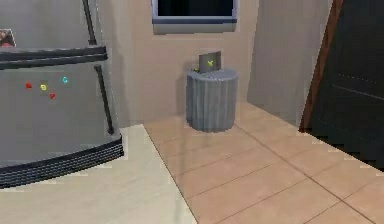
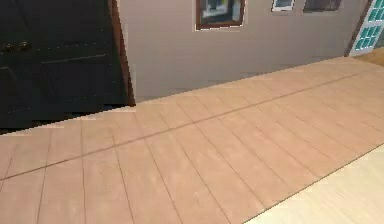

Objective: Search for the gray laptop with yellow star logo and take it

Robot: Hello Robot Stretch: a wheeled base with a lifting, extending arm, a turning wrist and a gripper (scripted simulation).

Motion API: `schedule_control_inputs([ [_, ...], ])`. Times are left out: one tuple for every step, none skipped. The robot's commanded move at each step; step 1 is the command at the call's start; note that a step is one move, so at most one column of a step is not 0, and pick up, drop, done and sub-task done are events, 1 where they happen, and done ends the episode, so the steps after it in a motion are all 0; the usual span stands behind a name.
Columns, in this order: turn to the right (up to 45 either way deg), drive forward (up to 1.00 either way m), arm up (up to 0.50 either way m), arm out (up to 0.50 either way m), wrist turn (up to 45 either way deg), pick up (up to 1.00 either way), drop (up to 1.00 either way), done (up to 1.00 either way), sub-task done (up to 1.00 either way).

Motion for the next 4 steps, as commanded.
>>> schedule_control_inputs([
  [0.0, 1.0, 0.0, 0.0, 0.0, 0.0, 0.0, 0.0, 0.0],
  [0.0, 0.7, 0.0, 0.0, 0.0, 0.0, 0.0, 0.0, 0.0],
  [-45.0, 0.0, 0.0, 0.0, 0.0, 0.0, 0.0, 0.0, 0.0],
  [-33.0, 0.0, 0.0, 0.0, 0.0, 0.0, 0.0, 0.0, 0.0],
])
